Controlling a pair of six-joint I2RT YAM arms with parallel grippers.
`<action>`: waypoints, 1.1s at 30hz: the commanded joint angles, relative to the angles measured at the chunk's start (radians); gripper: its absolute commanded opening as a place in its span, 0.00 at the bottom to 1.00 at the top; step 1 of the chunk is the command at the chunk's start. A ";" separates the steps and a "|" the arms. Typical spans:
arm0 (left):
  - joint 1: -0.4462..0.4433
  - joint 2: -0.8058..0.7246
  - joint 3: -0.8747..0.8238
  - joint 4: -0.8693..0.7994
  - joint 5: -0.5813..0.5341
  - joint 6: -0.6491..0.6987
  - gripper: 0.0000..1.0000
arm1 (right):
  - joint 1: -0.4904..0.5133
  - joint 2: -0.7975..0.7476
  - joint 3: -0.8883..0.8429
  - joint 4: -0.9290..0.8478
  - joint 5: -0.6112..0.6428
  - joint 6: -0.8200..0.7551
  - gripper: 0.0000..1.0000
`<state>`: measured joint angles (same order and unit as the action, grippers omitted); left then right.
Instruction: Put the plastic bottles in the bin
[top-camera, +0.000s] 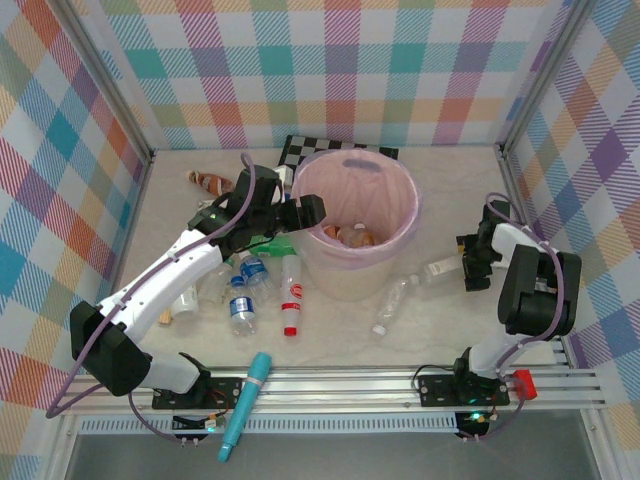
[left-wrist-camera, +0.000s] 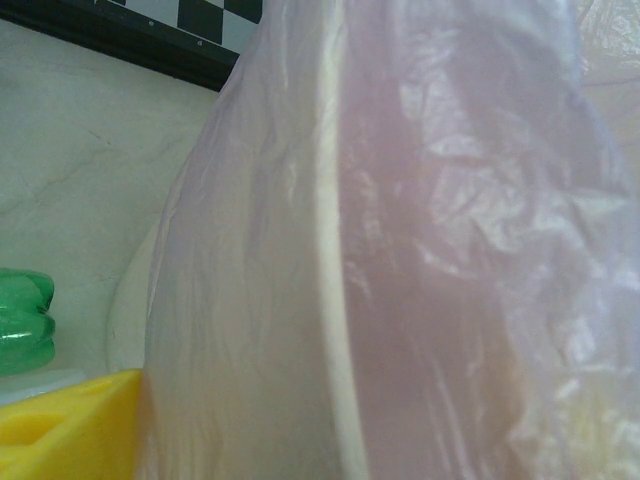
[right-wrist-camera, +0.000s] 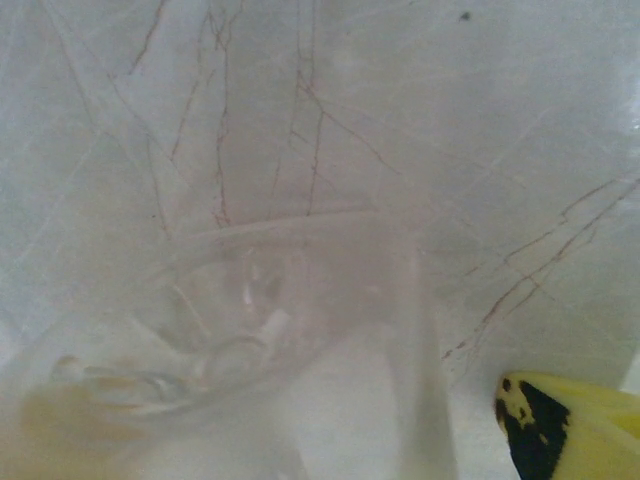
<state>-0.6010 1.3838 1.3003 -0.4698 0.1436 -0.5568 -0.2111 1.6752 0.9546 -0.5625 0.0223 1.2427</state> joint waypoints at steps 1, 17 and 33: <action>-0.012 -0.002 -0.008 -0.027 -0.026 0.008 0.83 | -0.006 0.063 -0.043 0.092 -0.045 0.008 0.86; -0.012 -0.007 -0.012 -0.023 -0.024 0.008 0.84 | -0.034 -0.106 0.012 0.019 -0.025 -0.066 0.63; -0.012 0.003 0.000 -0.022 -0.007 0.013 0.84 | -0.045 -0.395 0.234 -0.162 0.190 -0.287 0.53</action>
<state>-0.6010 1.3834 1.3003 -0.4698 0.1444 -0.5564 -0.2489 1.3342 1.1233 -0.6636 0.1310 1.0393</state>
